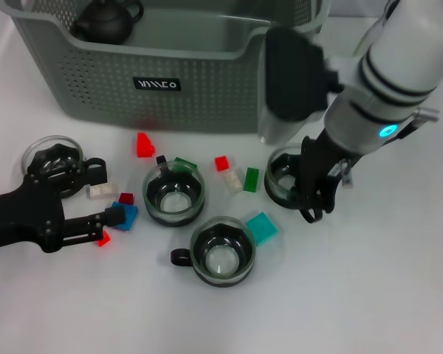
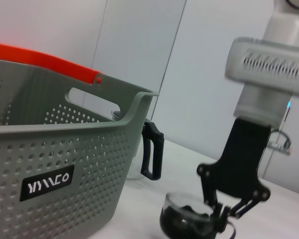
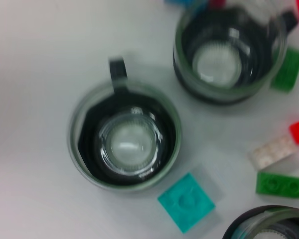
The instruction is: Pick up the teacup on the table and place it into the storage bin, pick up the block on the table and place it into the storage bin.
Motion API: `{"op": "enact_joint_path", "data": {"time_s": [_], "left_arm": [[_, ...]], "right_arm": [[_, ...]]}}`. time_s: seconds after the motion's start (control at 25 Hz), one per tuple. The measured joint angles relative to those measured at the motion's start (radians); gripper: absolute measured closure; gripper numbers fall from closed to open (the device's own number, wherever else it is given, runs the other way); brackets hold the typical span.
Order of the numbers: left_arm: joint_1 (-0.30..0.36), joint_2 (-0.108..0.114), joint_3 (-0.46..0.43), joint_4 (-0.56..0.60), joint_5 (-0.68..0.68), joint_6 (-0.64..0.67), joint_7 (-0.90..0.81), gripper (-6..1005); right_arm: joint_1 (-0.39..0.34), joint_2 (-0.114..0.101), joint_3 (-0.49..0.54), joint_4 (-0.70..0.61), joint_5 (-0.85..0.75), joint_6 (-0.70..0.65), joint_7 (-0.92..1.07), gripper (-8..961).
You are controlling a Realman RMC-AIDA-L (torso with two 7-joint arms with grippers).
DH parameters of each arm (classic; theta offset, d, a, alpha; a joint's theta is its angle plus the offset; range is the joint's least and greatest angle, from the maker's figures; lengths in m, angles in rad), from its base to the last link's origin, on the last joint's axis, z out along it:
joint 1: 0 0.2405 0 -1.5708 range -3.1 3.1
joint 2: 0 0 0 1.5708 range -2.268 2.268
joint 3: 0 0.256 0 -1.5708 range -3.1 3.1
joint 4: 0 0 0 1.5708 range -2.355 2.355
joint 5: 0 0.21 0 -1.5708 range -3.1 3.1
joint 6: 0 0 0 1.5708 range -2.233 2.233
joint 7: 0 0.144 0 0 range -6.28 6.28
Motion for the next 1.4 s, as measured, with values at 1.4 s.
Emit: {"op": "enact_joint_path", "data": {"time_s": [1.4], "left_arm": [[-0.011,-0.008,-0.028,-0.014,-0.003,-0.029,-0.005,229]], "right_arm": [[0.428,0.003,0.461,0.534,0.147,0.806,0.115,903]]}}
